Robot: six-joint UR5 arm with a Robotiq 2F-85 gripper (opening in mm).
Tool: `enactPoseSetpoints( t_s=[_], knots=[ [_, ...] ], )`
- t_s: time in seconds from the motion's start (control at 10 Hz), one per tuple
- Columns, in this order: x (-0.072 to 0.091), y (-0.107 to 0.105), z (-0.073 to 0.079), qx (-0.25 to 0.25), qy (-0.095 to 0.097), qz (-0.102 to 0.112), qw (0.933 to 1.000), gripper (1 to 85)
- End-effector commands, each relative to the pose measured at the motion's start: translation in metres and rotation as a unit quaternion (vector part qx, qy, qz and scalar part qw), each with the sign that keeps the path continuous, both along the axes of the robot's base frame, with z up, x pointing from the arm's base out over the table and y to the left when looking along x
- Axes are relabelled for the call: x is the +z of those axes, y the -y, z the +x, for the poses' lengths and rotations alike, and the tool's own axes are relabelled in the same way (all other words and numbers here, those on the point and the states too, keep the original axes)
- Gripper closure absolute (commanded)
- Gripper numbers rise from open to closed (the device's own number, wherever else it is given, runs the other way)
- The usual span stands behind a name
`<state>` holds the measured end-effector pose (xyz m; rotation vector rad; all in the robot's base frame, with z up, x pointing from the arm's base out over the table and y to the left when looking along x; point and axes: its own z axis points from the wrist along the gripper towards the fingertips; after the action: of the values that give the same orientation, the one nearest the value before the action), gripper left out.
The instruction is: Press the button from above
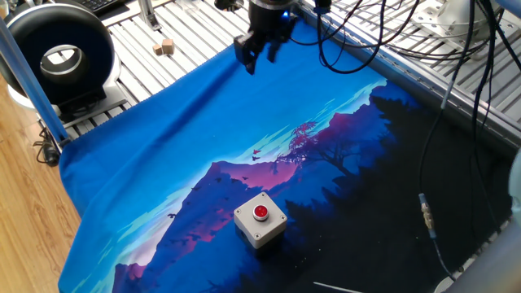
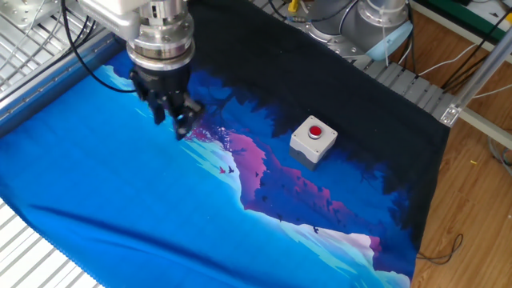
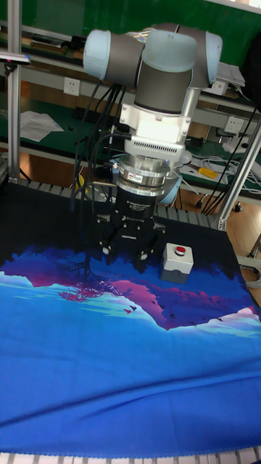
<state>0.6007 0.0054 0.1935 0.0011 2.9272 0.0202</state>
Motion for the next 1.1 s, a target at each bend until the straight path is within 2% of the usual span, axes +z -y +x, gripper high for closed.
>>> enactPoseSetpoints(
  t_s=[0.0,0.4,0.5,0.7,0.9,1.0],
  knots=[
    [0.008,-0.005,0.024,-0.002,0.050,0.009,0.9987,84.7],
    [0.007,-0.008,0.020,-0.001,0.043,0.014,0.9990,84.7],
    [0.005,-0.009,0.014,0.001,0.032,0.016,0.9994,84.7],
    [0.000,-0.020,-0.005,0.015,-0.004,0.028,0.9995,84.7],
    [-0.010,-0.028,-0.025,0.036,-0.037,0.015,0.9986,84.7],
    [-0.012,-0.032,-0.038,0.046,-0.050,-0.006,0.9977,84.7]
  ],
)
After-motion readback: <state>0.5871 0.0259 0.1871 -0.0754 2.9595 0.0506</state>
